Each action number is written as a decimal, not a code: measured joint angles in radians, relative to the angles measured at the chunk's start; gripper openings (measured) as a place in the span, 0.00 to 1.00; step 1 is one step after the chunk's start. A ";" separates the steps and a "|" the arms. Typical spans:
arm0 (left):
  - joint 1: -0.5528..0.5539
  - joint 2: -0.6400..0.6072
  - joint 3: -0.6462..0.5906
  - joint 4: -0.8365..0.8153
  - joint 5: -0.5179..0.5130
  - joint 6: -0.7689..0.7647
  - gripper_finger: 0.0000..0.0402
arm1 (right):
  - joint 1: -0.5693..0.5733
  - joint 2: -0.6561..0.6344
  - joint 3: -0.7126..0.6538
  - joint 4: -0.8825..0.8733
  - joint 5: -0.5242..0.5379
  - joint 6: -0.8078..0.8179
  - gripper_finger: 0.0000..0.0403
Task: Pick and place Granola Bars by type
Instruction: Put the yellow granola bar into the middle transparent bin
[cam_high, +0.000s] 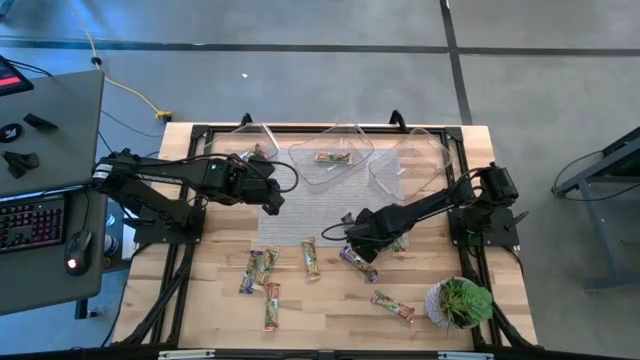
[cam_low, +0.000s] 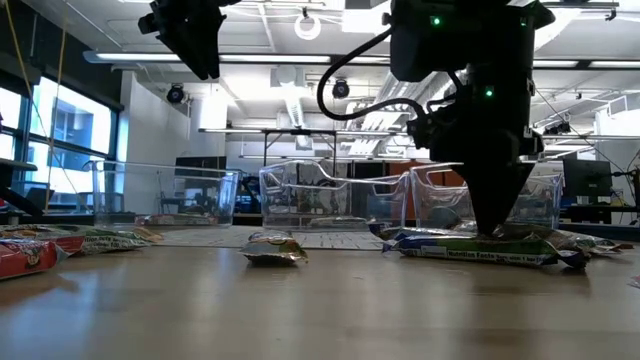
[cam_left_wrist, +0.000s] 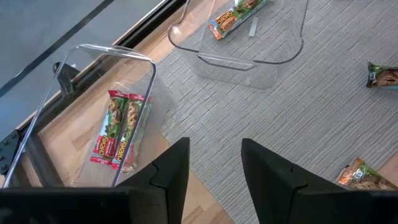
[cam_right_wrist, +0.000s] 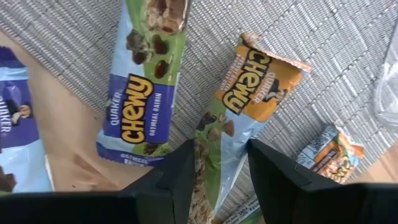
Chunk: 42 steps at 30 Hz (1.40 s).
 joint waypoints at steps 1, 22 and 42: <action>0.000 0.000 0.000 0.000 0.000 0.000 0.35 | 0.000 0.000 0.000 0.002 -0.004 0.000 0.33; 0.000 0.000 0.000 0.000 0.000 0.000 0.35 | 0.022 0.000 0.000 0.188 0.004 -0.131 0.29; 0.000 0.000 0.000 0.000 0.014 -0.001 0.35 | 0.019 -0.012 0.000 0.189 0.001 -0.181 0.00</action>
